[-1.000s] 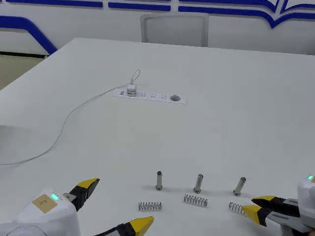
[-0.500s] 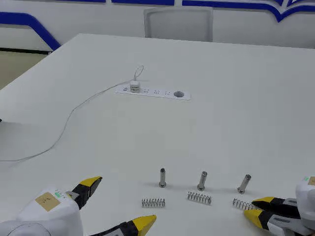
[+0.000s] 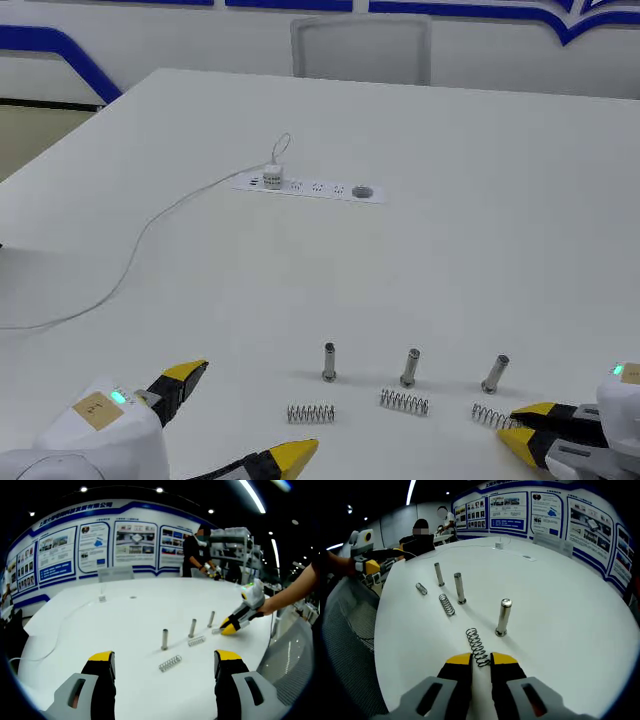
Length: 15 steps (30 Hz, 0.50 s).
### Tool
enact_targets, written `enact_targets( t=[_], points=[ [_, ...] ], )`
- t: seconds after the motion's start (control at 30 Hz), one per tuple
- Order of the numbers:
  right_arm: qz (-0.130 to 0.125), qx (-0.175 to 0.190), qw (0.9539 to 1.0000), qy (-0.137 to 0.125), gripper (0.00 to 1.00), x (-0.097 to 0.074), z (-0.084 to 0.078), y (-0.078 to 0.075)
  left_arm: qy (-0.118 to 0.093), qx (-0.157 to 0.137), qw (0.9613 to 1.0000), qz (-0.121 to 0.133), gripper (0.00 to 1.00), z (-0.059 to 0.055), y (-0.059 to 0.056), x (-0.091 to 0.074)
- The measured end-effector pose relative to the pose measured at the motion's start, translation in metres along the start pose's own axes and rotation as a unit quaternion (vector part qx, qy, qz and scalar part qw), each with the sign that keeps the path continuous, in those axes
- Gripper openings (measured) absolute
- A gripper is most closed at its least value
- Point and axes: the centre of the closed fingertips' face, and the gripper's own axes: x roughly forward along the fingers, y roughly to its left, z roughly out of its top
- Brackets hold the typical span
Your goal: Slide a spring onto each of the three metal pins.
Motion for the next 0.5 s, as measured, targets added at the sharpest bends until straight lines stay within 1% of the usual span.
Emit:
enact_targets(
  t=[0.07,0.23,0.27,0.4,0.5],
  points=[
    [0.003,-0.005,1.0000,0.001,0.14,0.0004,-0.0002,0.0025,0.001,0.002,1.0000,0.000,0.83,-0.0002,-0.0003,0.0000],
    [-0.003,-0.022,0.9997,0.006,0.13,-0.0007,0.0000,0.0046,-0.003,0.006,1.0000,0.000,0.83,0.0019,-0.0006,-0.0001],
    [-0.004,-0.023,0.9997,0.007,0.13,-0.0010,-0.0001,0.0046,-0.007,0.004,1.0000,0.000,0.83,0.0030,-0.0008,-0.0002],
    [-0.009,-0.027,0.9995,0.010,0.12,-0.0014,0.0000,0.0056,-0.005,0.007,1.0000,-0.003,0.83,0.0025,-0.0016,0.0003],
    [-0.007,-0.027,0.9994,0.018,0.11,-0.0013,-0.0003,0.0078,-0.006,0.009,0.9999,-0.005,0.83,0.0029,-0.0027,0.0008]
  ],
)
